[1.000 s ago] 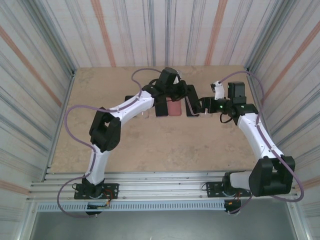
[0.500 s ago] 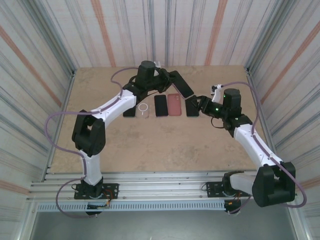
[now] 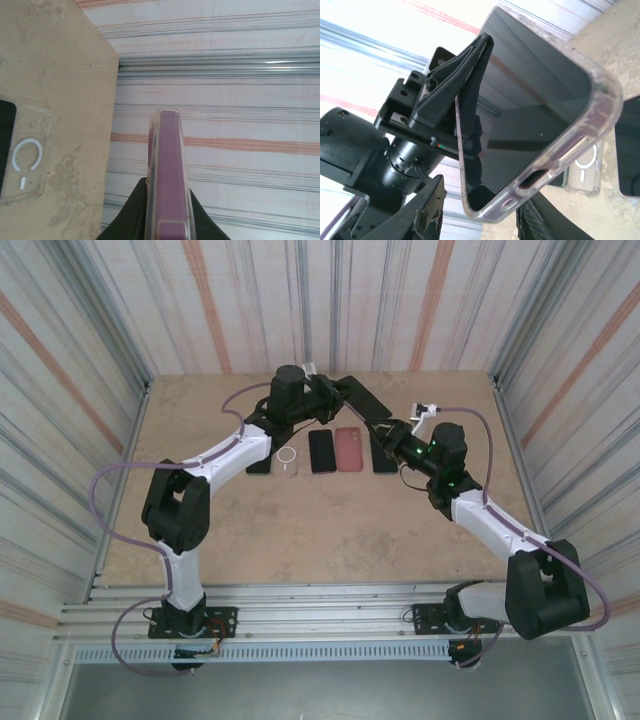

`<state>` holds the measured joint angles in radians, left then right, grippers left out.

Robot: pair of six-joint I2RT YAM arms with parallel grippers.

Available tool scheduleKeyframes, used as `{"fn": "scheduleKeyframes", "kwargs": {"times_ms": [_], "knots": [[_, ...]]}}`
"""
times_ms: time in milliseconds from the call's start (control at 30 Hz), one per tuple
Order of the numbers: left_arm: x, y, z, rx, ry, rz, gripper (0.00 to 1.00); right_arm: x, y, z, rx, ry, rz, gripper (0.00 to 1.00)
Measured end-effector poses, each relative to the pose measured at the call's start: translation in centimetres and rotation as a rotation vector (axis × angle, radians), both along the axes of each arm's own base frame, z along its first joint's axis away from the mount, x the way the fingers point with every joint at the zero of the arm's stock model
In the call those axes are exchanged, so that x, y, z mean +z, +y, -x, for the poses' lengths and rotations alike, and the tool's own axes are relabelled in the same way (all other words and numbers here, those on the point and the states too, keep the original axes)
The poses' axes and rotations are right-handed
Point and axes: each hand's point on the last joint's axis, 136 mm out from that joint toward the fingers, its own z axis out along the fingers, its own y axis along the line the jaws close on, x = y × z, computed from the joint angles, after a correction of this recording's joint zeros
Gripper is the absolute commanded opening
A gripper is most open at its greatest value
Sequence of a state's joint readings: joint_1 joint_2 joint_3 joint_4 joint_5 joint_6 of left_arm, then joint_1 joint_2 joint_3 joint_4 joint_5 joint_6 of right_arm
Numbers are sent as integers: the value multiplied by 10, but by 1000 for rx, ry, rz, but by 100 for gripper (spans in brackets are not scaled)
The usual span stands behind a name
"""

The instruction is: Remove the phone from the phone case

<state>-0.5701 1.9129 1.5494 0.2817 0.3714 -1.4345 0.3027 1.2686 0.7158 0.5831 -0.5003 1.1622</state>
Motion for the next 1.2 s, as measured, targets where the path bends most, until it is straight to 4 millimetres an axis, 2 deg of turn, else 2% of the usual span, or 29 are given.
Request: {"fn": "scheduleKeyframes", "kwargs": {"times_ms": [233, 433, 800, 1200], "knots": [[8, 0, -1, 4, 0, 42, 13, 9, -1, -4, -13, 1, -61, 23], [15, 1, -3, 12, 4, 89, 12, 18, -1, -4, -8, -22, -93, 16], [13, 3, -3, 29, 51, 172, 11, 22, 0, -5, 3, -40, -108, 8], [24, 4, -3, 36, 106, 261, 10, 34, 0, -1, 99, -206, 63, 6]]}}
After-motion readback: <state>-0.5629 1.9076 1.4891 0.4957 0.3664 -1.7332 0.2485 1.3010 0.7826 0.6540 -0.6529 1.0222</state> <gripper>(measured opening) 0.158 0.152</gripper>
